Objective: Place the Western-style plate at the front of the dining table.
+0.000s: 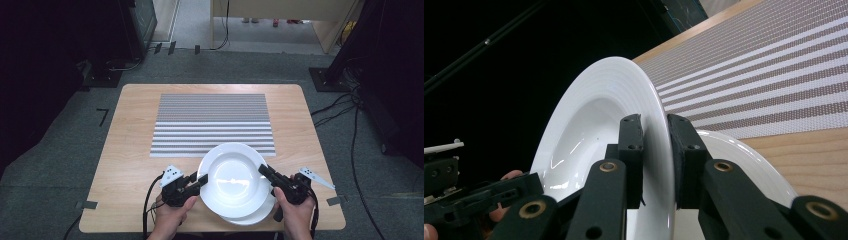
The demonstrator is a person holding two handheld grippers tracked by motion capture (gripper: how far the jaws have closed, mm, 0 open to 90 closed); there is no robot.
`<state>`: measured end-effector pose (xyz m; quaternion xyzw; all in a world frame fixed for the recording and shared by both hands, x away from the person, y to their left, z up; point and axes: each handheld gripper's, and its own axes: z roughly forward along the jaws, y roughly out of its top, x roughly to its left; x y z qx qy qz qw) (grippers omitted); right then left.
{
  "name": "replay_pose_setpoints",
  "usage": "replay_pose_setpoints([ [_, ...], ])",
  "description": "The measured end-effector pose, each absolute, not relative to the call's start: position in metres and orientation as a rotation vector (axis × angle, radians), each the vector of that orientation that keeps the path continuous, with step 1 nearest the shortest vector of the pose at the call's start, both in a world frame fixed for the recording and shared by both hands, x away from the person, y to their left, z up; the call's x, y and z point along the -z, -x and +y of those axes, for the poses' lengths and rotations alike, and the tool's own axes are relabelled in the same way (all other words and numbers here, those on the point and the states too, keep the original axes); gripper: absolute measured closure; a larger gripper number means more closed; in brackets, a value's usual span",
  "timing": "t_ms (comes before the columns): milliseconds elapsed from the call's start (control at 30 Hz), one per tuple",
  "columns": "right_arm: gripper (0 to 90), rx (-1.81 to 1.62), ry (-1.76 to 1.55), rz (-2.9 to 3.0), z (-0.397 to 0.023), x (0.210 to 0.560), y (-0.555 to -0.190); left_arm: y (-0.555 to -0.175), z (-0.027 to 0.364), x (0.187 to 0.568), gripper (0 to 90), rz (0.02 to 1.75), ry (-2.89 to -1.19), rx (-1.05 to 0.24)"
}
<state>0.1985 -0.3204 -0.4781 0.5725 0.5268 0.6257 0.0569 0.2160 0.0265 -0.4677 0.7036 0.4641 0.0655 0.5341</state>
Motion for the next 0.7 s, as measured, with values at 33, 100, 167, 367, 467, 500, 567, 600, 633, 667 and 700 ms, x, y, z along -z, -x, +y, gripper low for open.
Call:
replay_pose_setpoints([
  [33,78.8,-1.899,-1.733,1.599,-0.32,0.477,-0.2,-0.217,0.027,0.467,67.0,1.107,-1.674,-0.159],
  [100,78.8,-1.902,-1.735,1.599,-0.319,0.475,-0.201,-0.217,0.028,0.465,67.0,1.107,-1.668,-0.163],
  [167,78.9,-1.904,-1.721,1.601,-0.318,0.472,-0.203,-0.218,0.029,0.463,67.0,1.109,-1.662,-0.165],
  [367,79.2,-1.925,-1.69,1.607,-0.313,0.464,-0.21,-0.221,0.034,0.457,67.1,1.115,-1.643,-0.184],
  [467,79.4,-1.93,-1.677,1.614,-0.31,0.462,-0.213,-0.223,0.037,0.455,67.1,1.121,-1.634,-0.193],
  [500,79.4,-1.93,-1.666,1.615,-0.308,0.46,-0.214,-0.223,0.038,0.455,67.1,1.124,-1.633,-0.192],
  [567,79.3,-1.928,-1.657,1.62,-0.306,0.459,-0.216,-0.225,0.04,0.454,67.0,1.127,-1.63,-0.196],
  [600,79.4,-1.927,-1.652,1.623,-0.305,0.458,-0.217,-0.225,0.041,0.453,67.1,1.13,-1.625,-0.197],
  [633,79.3,-1.926,-1.645,1.625,-0.303,0.457,-0.219,-0.226,0.042,0.453,67.1,1.132,-1.624,-0.199],
  [667,79.3,-1.927,-1.64,1.627,-0.303,0.456,-0.22,-0.227,0.043,0.452,67.1,1.134,-1.624,-0.201],
  [700,79.4,-1.929,-1.64,1.629,-0.301,0.456,-0.221,-0.227,0.044,0.452,67.0,1.136,-1.623,-0.203],
])
